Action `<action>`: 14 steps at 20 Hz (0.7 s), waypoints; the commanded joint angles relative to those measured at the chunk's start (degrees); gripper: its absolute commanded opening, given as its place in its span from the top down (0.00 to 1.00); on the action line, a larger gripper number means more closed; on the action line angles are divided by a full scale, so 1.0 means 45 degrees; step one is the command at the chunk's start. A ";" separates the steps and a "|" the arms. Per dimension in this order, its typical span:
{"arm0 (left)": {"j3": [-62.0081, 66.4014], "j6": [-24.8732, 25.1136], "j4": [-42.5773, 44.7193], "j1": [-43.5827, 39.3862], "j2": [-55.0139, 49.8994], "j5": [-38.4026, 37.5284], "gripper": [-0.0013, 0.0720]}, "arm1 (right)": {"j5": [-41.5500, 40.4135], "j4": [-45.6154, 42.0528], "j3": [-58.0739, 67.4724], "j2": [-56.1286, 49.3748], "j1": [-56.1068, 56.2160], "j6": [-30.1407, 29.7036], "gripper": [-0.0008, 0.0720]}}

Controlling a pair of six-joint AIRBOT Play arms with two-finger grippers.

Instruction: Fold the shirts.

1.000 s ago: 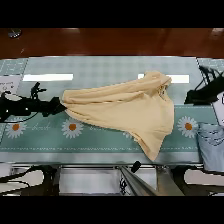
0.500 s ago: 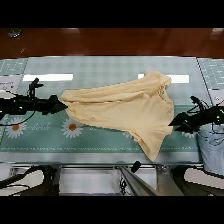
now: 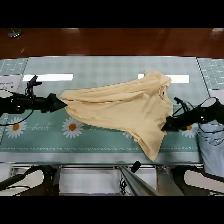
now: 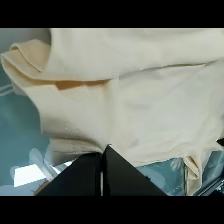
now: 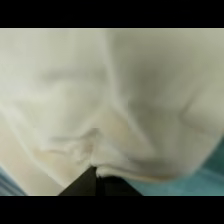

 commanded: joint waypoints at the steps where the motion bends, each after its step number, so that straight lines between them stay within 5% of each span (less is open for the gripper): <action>1: 0.0962 0.0146 -0.0185 0.0015 0.1103 -0.0437 0.96 | 0.1307 0.0899 0.2089 0.1239 0.0403 -0.0010 0.95; 5: 0.3939 -0.0170 -0.0180 0.0015 0.3886 -0.0874 0.96 | 0.1273 0.1049 0.6392 0.4367 0.0330 0.0743 0.95; 14: 1.0312 -0.0811 -0.0117 0.0039 0.8315 0.2841 0.96 | -0.1705 -0.0063 1.4270 0.7611 0.0330 0.2943 0.95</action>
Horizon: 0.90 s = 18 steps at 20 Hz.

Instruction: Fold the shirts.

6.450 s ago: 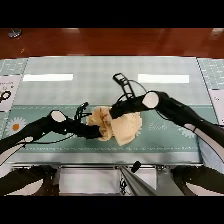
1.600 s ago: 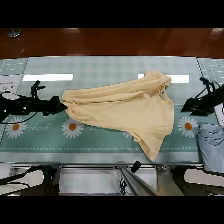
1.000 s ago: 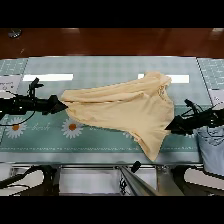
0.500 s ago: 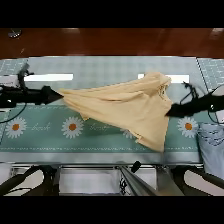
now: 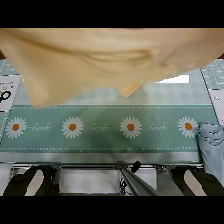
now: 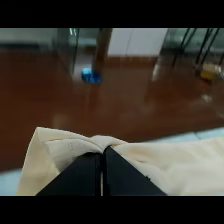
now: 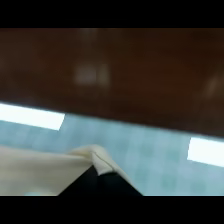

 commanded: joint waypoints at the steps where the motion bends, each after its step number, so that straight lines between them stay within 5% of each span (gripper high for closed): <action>1: 0.2157 -0.0194 0.0204 0.0010 0.1341 0.1151 0.96 | -0.1073 -0.0957 0.2560 0.0879 0.0005 0.0826 0.95; 7: 0.3317 -0.2370 0.3167 0.0010 0.2730 0.0073 0.96 | -0.0423 -0.3225 0.4274 0.1987 0.0005 0.1447 0.95; 14: 0.3283 -0.3959 0.5984 0.0010 0.2982 -0.5217 0.96 | 0.1151 -0.4517 0.4745 0.1909 0.0010 0.1515 0.95; 18: 0.1744 -0.4206 0.6047 0.0010 0.2599 -0.6489 0.96 | 0.3521 -0.4624 0.4736 0.0282 0.0393 0.1428 0.95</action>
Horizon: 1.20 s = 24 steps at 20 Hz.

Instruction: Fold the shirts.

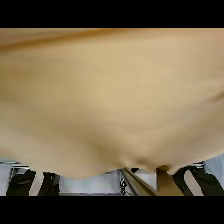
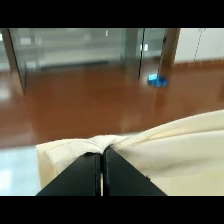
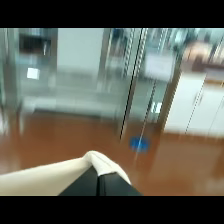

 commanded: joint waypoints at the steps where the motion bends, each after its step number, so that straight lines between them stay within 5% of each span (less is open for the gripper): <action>1: -0.1661 -0.0491 0.0500 0.0010 -0.0291 -0.1530 0.96 | 0.2584 -0.0719 -0.0131 -0.1515 0.0534 -0.0083 0.95; 4: -0.4507 -0.0461 0.0495 0.0010 -0.0782 -0.1001 0.96 | 0.2778 -0.1613 -0.1535 -0.3478 0.1957 -0.0083 0.95; 9: -0.7752 0.0330 0.0491 -0.0053 -0.3609 0.2943 0.96 | -0.0296 -0.2497 -0.2098 -0.8058 0.3045 0.0136 0.95; 15: -0.6824 0.1569 -0.0753 -0.0743 -0.9636 0.6071 0.96 | -0.4575 -0.2268 -0.2098 -1.1924 0.3045 0.1763 0.95; 24: -0.3920 0.1676 -0.1098 -0.1914 -1.4304 1.0452 0.96 | -0.6217 -0.1603 -0.2098 -1.5033 0.3041 0.2030 0.95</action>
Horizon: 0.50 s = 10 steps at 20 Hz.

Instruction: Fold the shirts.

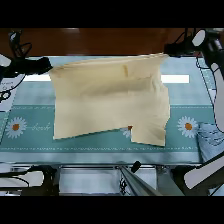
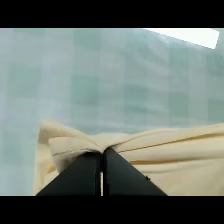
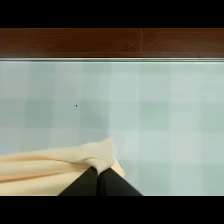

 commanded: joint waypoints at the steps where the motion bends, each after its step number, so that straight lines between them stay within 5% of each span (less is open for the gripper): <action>1: 0.0578 0.0083 -0.0146 -0.0427 -0.1370 0.1943 0.96 | -0.0665 0.0131 -0.0010 -0.1001 0.0010 0.0083 0.95; 7: 0.0568 0.0078 -0.0029 -0.0486 -0.2263 0.1384 0.96 | 0.0141 0.0112 -0.0010 -0.1749 0.0010 0.0083 0.95; 10: 0.0607 -0.0325 0.0049 -0.0364 -0.2137 -0.0942 0.96 | 0.2297 0.0151 0.0005 -0.1666 0.0015 0.0413 0.95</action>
